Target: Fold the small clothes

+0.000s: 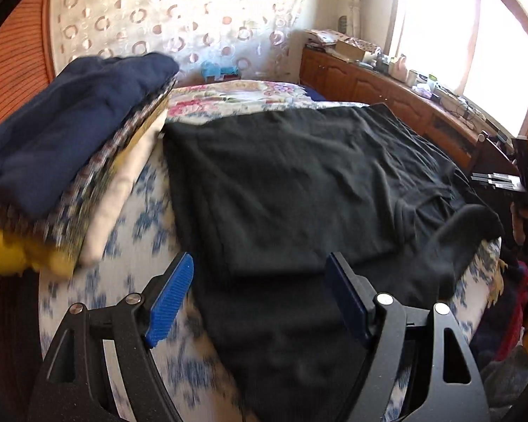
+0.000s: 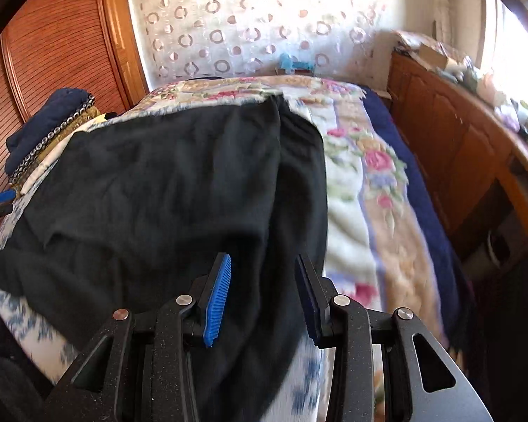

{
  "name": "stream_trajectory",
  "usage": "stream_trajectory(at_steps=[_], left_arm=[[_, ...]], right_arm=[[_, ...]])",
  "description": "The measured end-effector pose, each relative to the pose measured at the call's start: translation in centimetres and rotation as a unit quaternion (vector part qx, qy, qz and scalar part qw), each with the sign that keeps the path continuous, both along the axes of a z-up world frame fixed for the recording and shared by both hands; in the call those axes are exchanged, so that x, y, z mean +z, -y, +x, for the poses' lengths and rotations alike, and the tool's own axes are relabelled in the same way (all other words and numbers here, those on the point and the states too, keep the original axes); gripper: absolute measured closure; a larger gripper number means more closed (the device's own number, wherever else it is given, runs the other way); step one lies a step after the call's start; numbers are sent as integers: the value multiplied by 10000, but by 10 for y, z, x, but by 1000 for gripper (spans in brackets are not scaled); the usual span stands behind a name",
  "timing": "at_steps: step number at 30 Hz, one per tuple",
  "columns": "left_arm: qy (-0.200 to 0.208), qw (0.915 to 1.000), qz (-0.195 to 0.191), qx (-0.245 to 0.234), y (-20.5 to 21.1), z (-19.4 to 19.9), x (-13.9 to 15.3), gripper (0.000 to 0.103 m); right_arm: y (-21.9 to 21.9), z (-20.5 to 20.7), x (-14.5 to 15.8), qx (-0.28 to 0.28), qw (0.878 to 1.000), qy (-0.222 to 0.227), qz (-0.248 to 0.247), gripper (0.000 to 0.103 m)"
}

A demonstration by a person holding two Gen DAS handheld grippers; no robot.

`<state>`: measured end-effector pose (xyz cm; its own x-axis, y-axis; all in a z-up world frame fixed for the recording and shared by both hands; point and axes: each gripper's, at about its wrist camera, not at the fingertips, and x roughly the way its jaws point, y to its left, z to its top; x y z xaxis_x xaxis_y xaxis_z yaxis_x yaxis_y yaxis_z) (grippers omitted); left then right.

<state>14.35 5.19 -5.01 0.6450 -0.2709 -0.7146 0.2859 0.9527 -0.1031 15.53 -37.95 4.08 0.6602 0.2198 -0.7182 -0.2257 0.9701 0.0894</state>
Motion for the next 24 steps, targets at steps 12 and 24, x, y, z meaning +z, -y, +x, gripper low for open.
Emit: stream_trajectory(at_steps=[12, 24], left_arm=[[-212, 9994, -220, 181, -12, -71, -22, 25], [-269, 9992, -238, 186, -9, -106, -36, 95]], right_arm=[[0, -65, -16, -48, 10000, -50, 54, 64], [-3, -79, -19, 203, 9991, 100, -352, 98]])
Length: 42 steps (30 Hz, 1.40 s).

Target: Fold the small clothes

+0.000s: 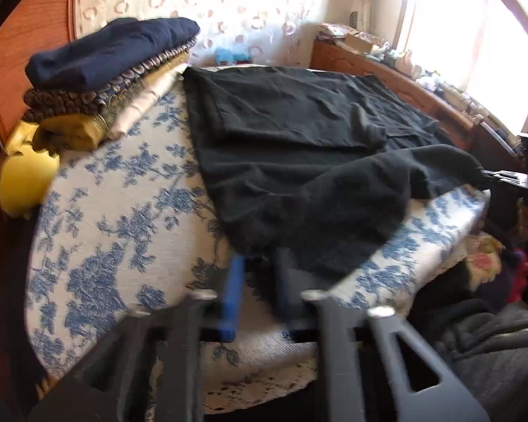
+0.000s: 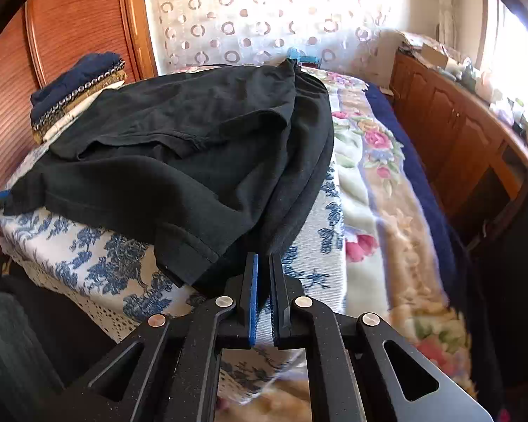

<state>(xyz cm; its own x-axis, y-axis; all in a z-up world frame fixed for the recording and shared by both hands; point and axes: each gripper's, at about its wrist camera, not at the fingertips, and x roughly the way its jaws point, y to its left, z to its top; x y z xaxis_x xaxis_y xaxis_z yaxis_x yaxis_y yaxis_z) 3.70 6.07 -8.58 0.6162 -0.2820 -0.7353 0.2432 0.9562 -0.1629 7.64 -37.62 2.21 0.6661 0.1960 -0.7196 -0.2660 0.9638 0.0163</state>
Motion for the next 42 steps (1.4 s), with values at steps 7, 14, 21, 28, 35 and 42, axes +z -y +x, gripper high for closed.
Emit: stream_trajectory(at_steps=[7, 14, 21, 28, 35, 42], left_arm=[[200, 9997, -102, 122, -20, -12, 22, 99], [356, 9985, 89, 398, -36, -17, 40, 99], [419, 9985, 57, 349, -35, -8, 45, 98], [375, 9993, 47, 8, -11, 27, 40, 23], [306, 9989, 309, -167, 13, 68, 34, 23], [183, 9992, 352, 65, 15, 114, 27, 29]], right_arm=[[36, -13, 21, -461, 9985, 281, 19, 99], [45, -20, 18, -666, 9974, 244, -107, 99], [43, -17, 27, -718, 9969, 319, -73, 99], [32, -10, 37, -595, 9964, 585, 142, 91], [8, 9, 44, -321, 9966, 740, 194, 60], [-7, 52, 35, -104, 9979, 583, 278, 53]])
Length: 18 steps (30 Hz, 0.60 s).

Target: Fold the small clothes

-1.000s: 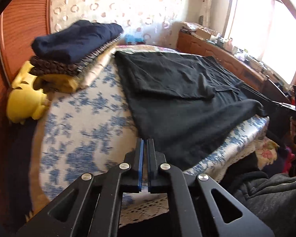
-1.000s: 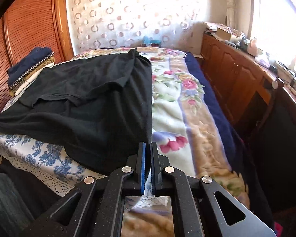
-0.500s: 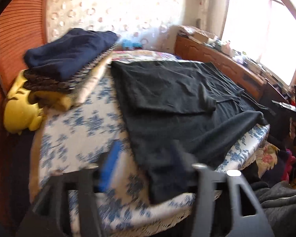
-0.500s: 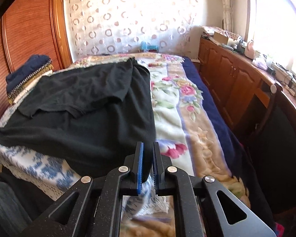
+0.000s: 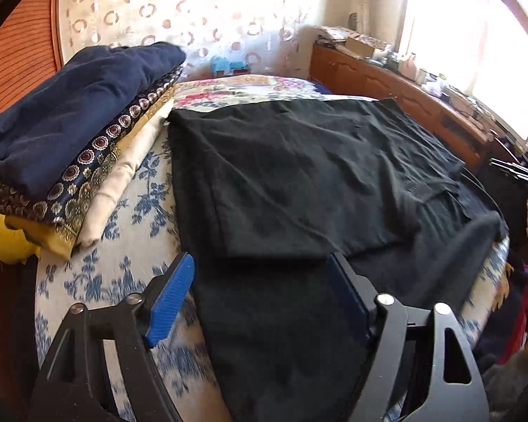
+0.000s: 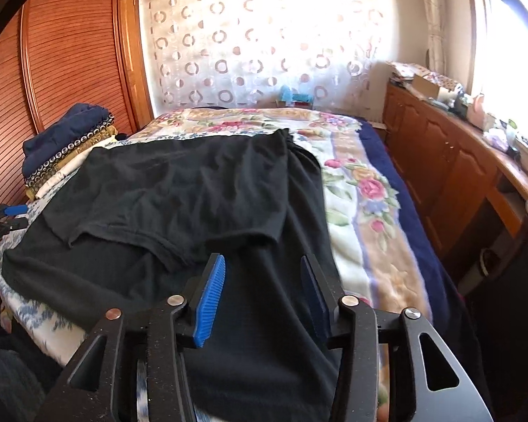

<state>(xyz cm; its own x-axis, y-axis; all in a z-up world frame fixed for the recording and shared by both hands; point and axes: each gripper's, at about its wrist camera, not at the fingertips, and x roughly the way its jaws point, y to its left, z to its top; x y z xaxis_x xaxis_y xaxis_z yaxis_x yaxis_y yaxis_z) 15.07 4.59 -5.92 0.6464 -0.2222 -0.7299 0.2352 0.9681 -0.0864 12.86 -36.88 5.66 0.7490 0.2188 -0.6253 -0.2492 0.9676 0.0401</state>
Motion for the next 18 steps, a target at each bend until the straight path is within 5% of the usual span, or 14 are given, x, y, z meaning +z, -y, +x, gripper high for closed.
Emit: stream_trajectory(at_steps=[5, 18], left_arm=[[-196, 9996, -96, 152, -6, 23, -7, 46], [-321, 9992, 114, 189, -3, 37, -20, 54]], right_arm=[[-4, 36, -8, 22, 9997, -234, -2, 51], [-4, 88, -32, -173, 9962, -858, -43, 51]])
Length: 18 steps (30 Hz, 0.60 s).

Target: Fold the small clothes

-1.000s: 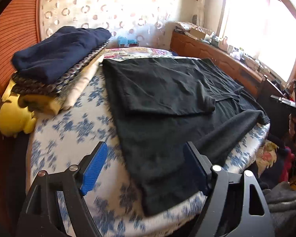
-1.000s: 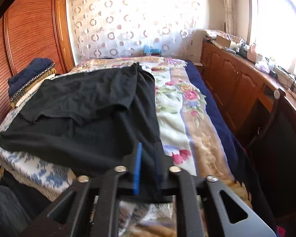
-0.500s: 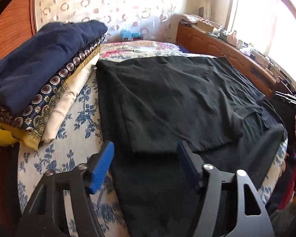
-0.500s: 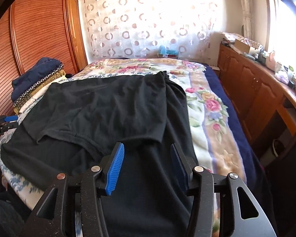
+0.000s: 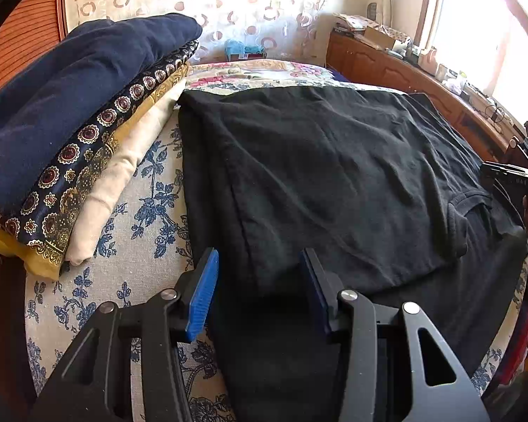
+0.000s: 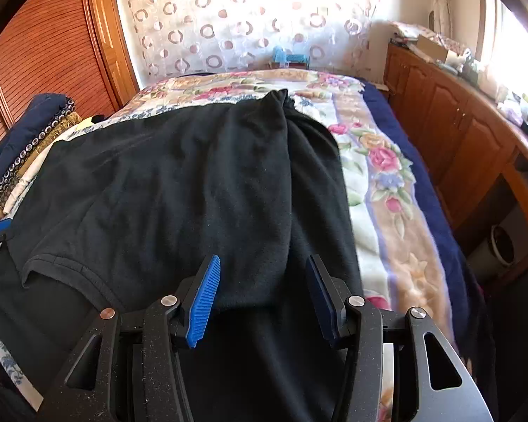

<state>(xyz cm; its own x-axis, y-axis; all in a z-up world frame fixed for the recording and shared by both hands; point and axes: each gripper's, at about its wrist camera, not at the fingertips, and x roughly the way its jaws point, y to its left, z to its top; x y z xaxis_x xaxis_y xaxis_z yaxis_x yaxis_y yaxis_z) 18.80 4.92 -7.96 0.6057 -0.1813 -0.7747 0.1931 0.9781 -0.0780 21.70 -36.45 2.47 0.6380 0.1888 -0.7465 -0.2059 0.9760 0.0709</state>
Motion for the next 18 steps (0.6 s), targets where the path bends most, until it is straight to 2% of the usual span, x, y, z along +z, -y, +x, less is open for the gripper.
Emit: stream_trajectory(at_steps=[1, 2, 4, 7, 11, 13, 14, 18], left_arm=[[8, 10000, 0, -32, 1, -1, 0, 59], [0, 10000, 10, -68, 2, -2, 0, 75], [131, 9997, 176, -85, 6, -4, 2, 92], [163, 9996, 167, -179, 10, -5, 4, 95], [278, 9993, 155, -204, 11, -5, 10, 96], [344, 9992, 103, -189, 11, -6, 14, 97], [392, 9990, 50, -184, 9, -8, 17, 97], [594, 9980, -116, -175, 7, -14, 32, 97]], right_arm=[[-2, 1, 0, 21, 10000, -11, -5, 51], [-4, 0, 2, 48, 10000, -20, -28, 51], [-7, 0, 2, 130, 9998, -41, -147, 51], [-12, 1, 5, 207, 9993, 27, -318, 51], [-13, -2, 11, 281, 9988, 240, -318, 74], [-17, -6, 13, 338, 9985, 319, -299, 93], [-20, -8, 14, 370, 9982, 363, -285, 97], [-22, -18, 20, 486, 9970, 567, -184, 99]])
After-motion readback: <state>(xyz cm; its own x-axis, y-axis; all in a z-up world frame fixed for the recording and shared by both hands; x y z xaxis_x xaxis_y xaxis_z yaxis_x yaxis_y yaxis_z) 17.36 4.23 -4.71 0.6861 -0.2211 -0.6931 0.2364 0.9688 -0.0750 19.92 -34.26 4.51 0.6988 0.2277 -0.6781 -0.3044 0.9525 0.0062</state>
